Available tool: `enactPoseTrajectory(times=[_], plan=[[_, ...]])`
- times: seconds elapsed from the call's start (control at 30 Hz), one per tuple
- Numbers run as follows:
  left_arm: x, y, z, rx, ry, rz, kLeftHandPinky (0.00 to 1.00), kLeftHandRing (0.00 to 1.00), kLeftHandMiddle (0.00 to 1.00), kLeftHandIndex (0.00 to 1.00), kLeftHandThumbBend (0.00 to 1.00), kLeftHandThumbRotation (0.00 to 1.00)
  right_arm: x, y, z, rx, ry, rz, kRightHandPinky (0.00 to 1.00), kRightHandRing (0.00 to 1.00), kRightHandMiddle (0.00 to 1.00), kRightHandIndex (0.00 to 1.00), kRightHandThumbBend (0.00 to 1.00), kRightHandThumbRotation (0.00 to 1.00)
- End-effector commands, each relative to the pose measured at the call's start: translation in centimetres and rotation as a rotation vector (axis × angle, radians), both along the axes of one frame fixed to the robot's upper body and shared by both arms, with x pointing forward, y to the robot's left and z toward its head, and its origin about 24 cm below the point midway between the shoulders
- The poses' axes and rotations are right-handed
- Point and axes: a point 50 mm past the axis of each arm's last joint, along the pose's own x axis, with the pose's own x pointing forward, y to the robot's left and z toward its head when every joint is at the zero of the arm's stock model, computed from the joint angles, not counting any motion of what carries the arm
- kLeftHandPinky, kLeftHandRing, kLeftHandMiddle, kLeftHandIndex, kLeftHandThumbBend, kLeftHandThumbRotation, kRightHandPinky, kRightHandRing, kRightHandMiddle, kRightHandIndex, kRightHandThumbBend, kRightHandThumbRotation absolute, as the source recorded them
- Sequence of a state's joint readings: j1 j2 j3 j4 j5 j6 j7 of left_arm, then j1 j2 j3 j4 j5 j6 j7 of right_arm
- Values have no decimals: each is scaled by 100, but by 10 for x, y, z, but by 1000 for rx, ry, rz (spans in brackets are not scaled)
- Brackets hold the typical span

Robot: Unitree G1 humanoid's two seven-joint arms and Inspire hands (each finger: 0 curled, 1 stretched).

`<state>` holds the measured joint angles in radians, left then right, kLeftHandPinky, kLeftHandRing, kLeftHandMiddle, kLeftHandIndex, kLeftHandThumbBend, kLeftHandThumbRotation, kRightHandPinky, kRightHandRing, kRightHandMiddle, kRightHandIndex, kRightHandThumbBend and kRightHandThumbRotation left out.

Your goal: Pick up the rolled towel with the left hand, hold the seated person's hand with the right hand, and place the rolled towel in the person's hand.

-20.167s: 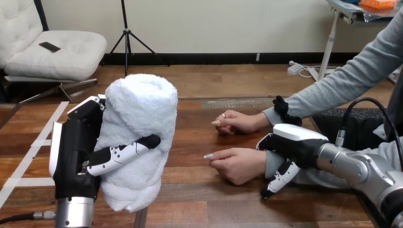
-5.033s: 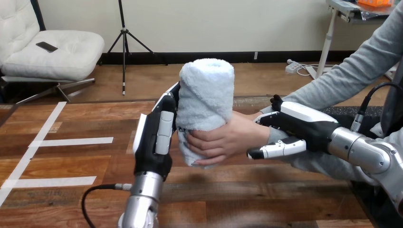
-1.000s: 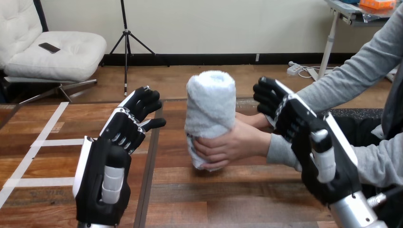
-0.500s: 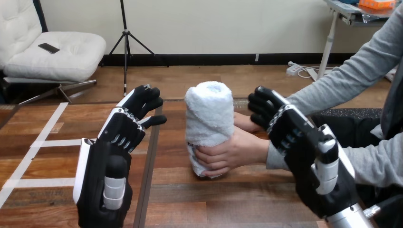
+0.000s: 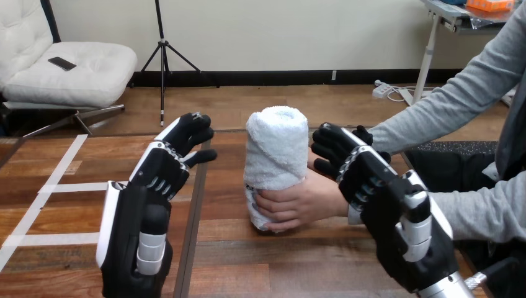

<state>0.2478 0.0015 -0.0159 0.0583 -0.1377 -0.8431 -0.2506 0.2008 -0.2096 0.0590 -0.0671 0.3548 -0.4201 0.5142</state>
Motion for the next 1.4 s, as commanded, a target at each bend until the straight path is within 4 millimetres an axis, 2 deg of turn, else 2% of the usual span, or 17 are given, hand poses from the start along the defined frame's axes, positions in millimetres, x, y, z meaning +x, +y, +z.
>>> enactPoseTrajectory(times=[0.0,0.5,1.0,1.37], plan=[[2,2,4,17,-15,-1,76,84,84,81,95,99,7,7,13,12,-83,29,100,96,94,92,100,100],[7,-1,0,65,21,-31,76,86,87,84,91,100,10,9,12,5,-69,29,100,97,93,92,100,100],[11,-6,-2,84,24,-56,85,90,90,86,91,99,13,7,12,-6,-60,27,100,98,94,92,100,100],[11,-7,-3,86,28,-67,94,97,97,92,93,98,13,4,13,-18,-52,28,100,96,93,92,100,100]])
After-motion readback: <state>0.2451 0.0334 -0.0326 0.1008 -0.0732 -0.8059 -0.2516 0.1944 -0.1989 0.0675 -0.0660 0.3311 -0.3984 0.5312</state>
